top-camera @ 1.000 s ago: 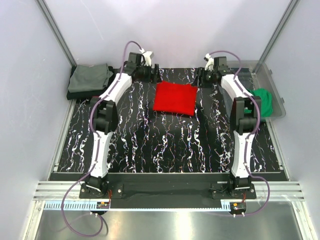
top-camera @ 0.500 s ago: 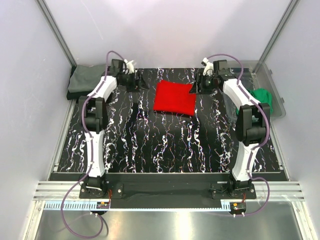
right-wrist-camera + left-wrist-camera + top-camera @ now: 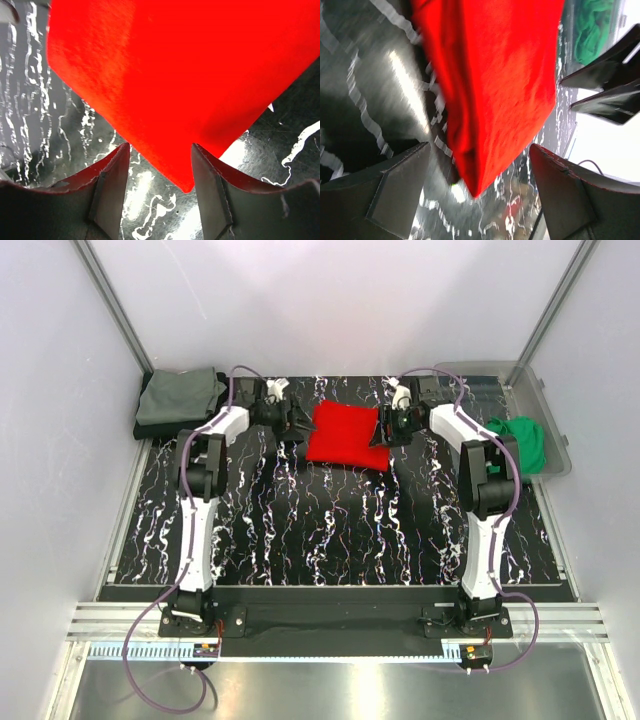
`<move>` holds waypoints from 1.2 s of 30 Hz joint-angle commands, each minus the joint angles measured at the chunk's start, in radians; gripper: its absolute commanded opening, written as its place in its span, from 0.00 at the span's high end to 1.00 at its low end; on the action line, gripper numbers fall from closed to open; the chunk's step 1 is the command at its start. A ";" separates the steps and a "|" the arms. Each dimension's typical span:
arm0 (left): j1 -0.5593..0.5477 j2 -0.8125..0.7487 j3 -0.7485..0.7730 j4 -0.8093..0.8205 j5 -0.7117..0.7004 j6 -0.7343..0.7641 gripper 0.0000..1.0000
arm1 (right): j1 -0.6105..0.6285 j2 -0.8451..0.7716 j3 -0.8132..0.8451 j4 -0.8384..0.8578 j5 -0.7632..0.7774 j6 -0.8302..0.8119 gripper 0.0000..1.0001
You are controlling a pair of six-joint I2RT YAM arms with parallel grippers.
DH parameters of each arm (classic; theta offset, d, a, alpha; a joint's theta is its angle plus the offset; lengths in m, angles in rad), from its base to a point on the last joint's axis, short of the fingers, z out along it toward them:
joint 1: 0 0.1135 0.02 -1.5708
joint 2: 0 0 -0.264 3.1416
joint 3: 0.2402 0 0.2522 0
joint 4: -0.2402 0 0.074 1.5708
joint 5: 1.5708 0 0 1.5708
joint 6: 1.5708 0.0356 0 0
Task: Fold and stack the t-shirts
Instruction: Fold the tshirt, then neatly place the folded tshirt to the corner
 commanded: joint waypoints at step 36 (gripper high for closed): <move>0.102 -0.210 0.407 -0.539 -0.631 0.787 1.00 | -0.046 -0.298 -0.147 -0.077 0.064 -0.166 0.39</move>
